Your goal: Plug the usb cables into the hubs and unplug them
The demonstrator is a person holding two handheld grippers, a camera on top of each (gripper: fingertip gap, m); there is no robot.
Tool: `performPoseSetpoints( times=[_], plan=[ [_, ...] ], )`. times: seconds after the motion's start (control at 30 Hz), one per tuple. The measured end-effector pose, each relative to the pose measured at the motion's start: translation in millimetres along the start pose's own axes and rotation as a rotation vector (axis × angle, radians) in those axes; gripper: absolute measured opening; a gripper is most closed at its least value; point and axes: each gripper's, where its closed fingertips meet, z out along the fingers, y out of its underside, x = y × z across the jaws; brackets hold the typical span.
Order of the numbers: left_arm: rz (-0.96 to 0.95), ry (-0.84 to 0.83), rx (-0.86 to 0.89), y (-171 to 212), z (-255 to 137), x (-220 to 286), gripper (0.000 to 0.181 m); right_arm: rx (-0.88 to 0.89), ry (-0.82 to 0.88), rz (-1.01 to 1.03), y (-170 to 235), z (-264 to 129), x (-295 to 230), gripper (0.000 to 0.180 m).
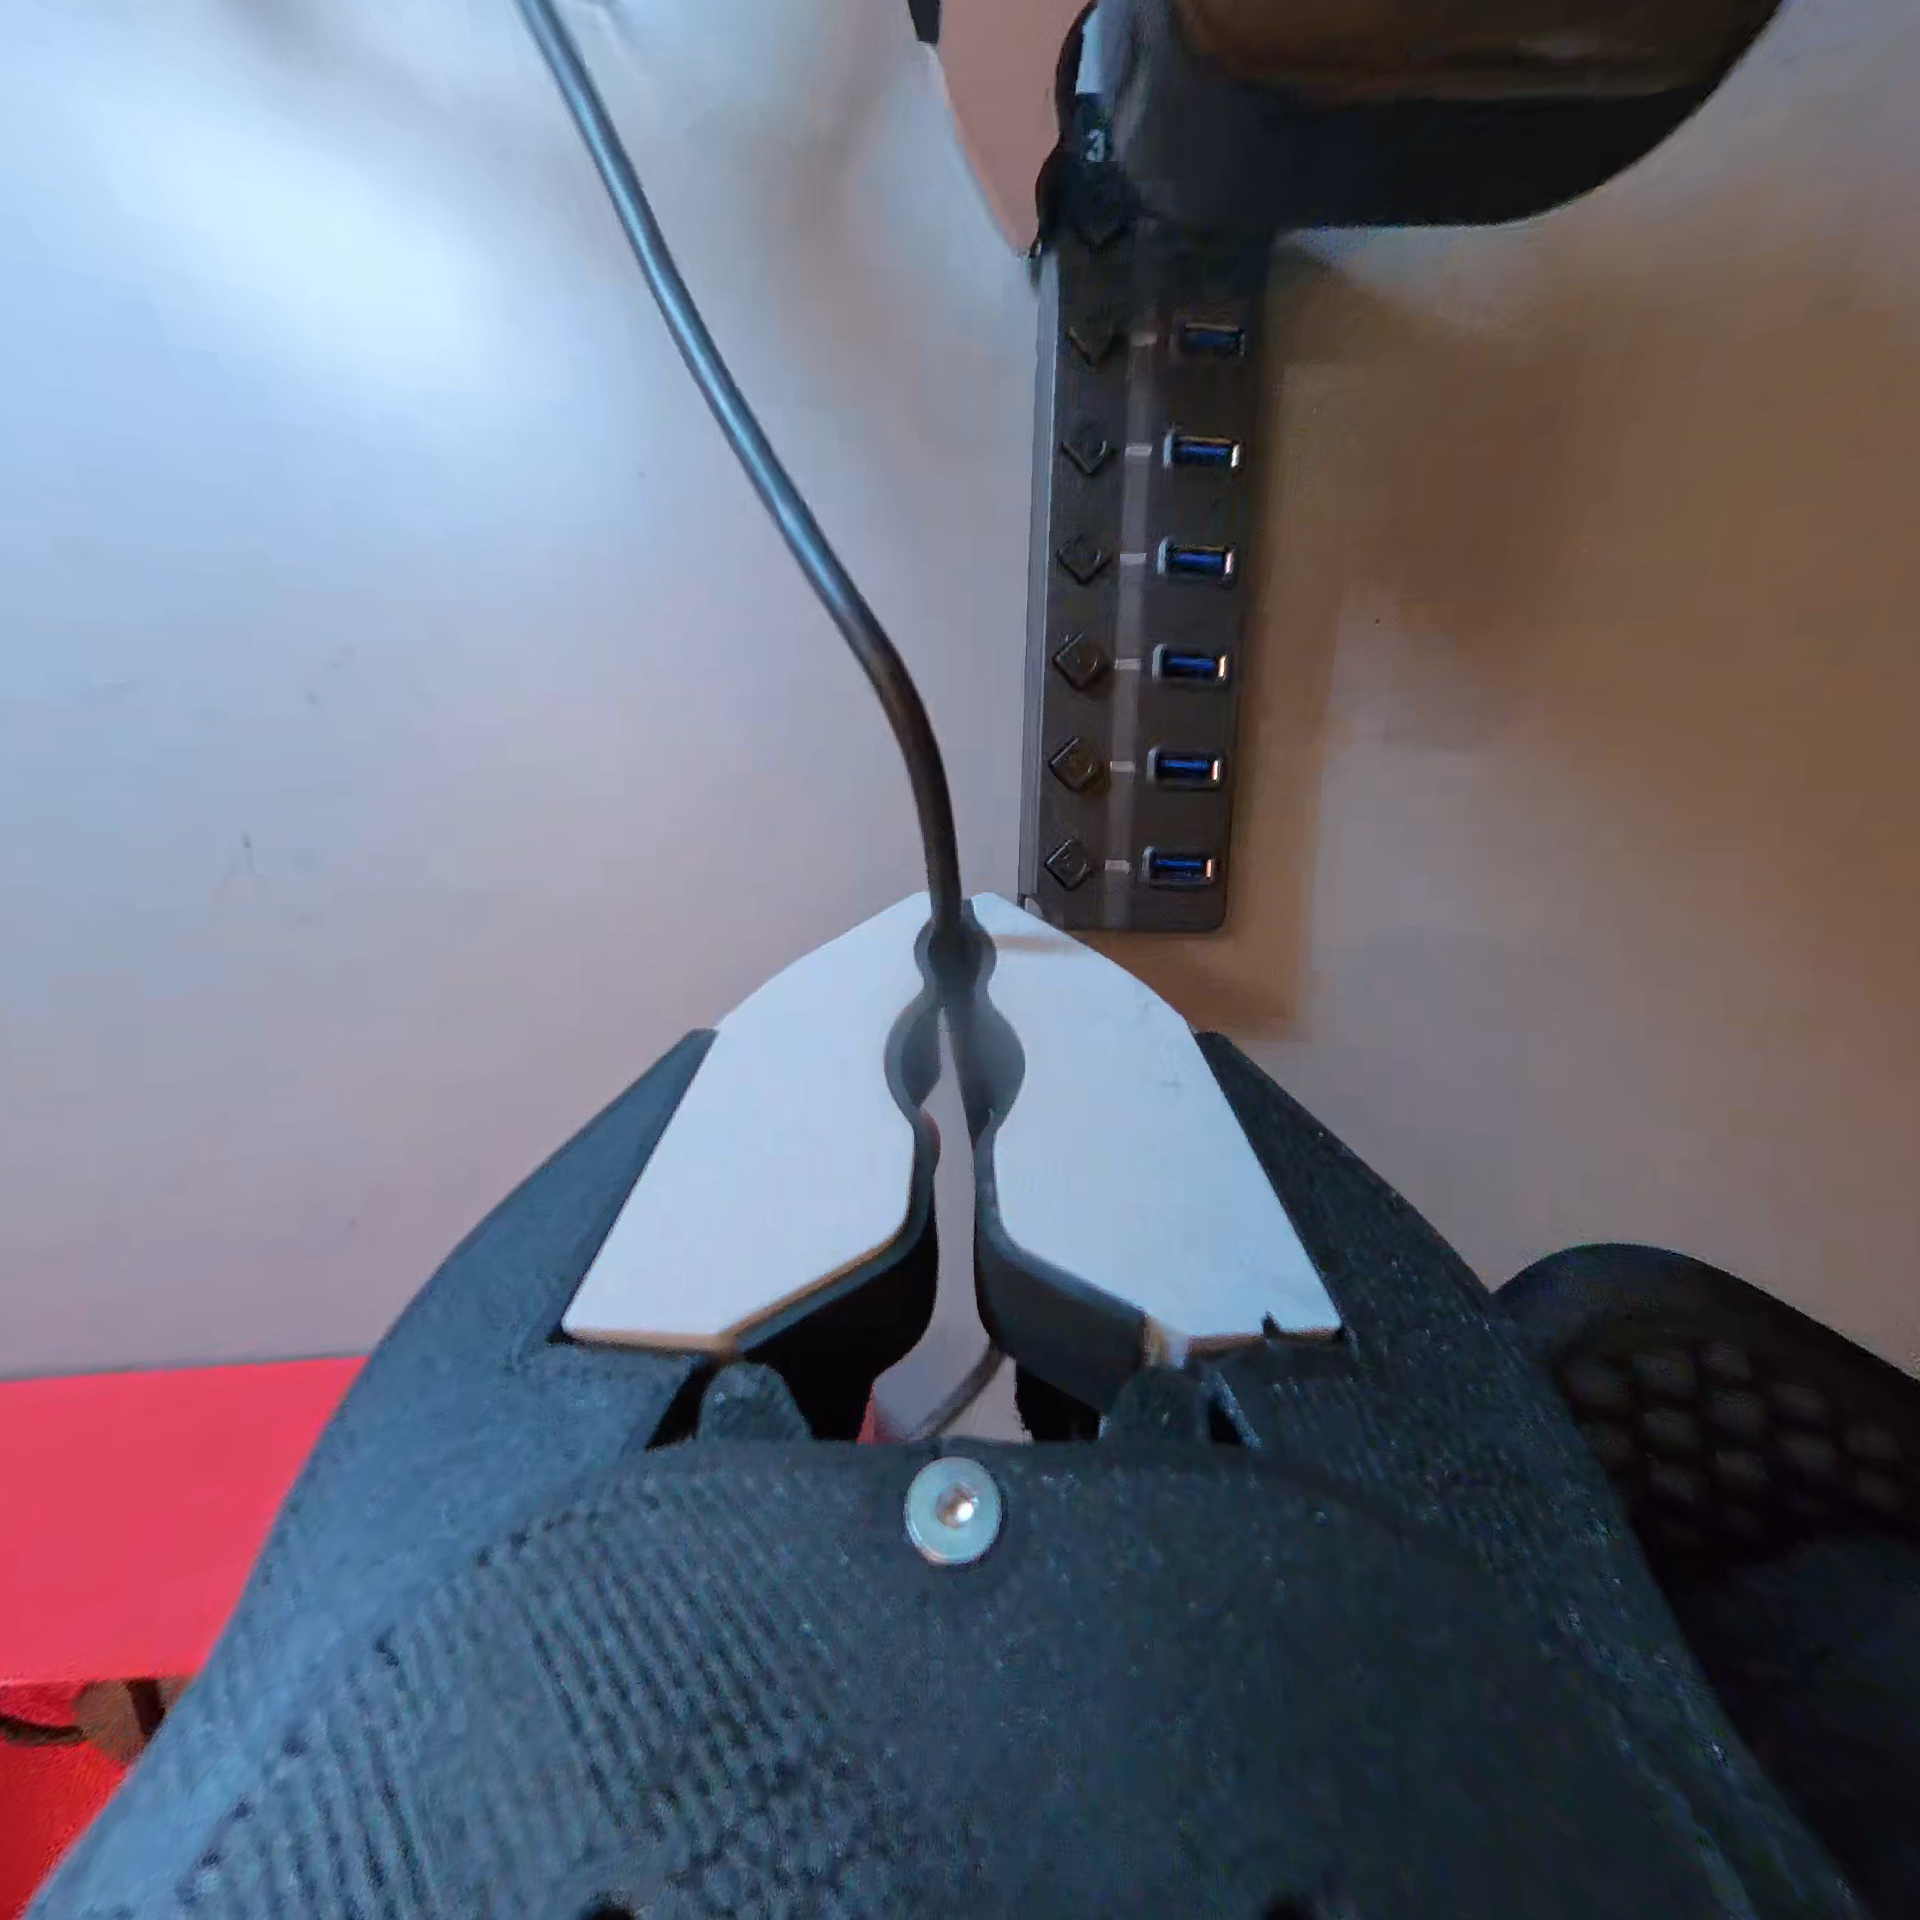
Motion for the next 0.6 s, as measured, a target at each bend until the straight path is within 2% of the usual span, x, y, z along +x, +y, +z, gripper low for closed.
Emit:
performPoseSetpoints(
  times=[0.07,0.2,0.3,0.4,0.43,0.5,0.57,0.6],
  plan=[
    [0.014,0.027,0.01,-2.5,-0.3,6.6,0.0,0.053,0.026,0.002,-5.1,-6.3,4.8,0.055],
    [0.015,0.022,-0.027,0.1,6.0,6.5,0.0,0.379,0.093,-0.019,-33.9,-59.8,9.6,0.063],
    [0.018,0.041,-0.02,-5.0,11.1,9.1,0.0,0.62,0.275,-0.093,-63.8,-104.6,17.2,0.063],
    [0.072,0.06,0.009,-19.1,13.7,19.1,0.004,0.708,0.467,-0.165,-94.4,-116.3,29.7,0.062],
    [0.084,0.06,0.021,-23.3,13.5,21.3,0.007,0.716,0.498,-0.196,-103.6,-112.0,31.4,0.056],
    [0.096,0.036,0.048,-28.1,10.4,19.8,0.012,0.725,0.576,-0.246,-112.9,-106.8,38.0,0.028],
    [0.09,-0.002,0.115,-31.7,-0.7,13.3,0.017,0.701,0.53,-0.259,-104.7,-105.9,35.3,0.001],
    [0.08,-0.016,0.151,-32.9,-10.1,10.3,0.019,0.742,0.502,-0.232,-100.2,-116.4,33.8,0.001]
  ],
)
